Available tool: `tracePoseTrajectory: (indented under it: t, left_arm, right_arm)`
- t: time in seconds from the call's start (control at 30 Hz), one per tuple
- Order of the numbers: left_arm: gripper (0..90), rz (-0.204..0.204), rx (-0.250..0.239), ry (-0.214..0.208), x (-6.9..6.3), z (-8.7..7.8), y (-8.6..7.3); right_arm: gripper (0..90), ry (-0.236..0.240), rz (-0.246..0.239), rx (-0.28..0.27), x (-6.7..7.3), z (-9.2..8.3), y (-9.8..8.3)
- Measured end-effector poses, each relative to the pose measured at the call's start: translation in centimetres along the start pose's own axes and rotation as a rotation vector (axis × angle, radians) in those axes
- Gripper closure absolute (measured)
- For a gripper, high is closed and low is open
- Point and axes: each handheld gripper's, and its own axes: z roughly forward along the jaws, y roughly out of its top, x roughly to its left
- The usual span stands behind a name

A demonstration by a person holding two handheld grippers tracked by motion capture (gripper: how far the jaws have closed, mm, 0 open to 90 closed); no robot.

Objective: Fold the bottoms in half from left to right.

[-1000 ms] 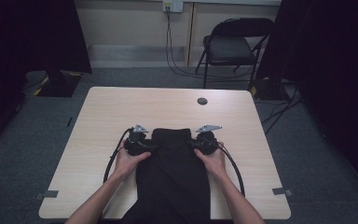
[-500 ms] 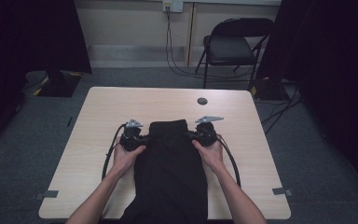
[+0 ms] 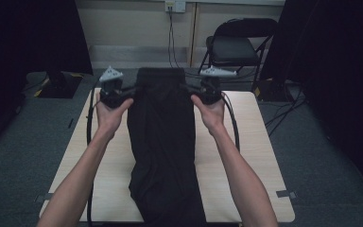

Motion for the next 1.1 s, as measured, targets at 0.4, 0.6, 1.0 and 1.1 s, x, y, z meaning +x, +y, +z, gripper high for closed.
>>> tracePoseTrajectory:
  t: [0.4,0.6,1.0,1.1]
  left_arm:
    - [78.8,0.149,-0.127,0.032,-0.7,-2.6,10.9]
    - [78.7,0.113,-0.048,-0.062,-1.8,-2.3,3.3]
    - [78.4,0.029,0.13,-0.216,-7.4,-5.3,-11.1]
    - [78.1,-0.001,0.222,-0.253,-8.5,-5.8,-14.6]
  right_arm:
    - [81.1,-0.048,-0.107,-0.183,1.6,-3.4,12.1]
    - [81.1,0.012,-0.088,-0.103,0.8,-3.7,5.8]
    - [80.8,0.144,-0.018,0.117,3.0,-7.7,-8.2]
    - [80.9,0.153,-0.017,0.217,3.9,-8.1,-11.5]
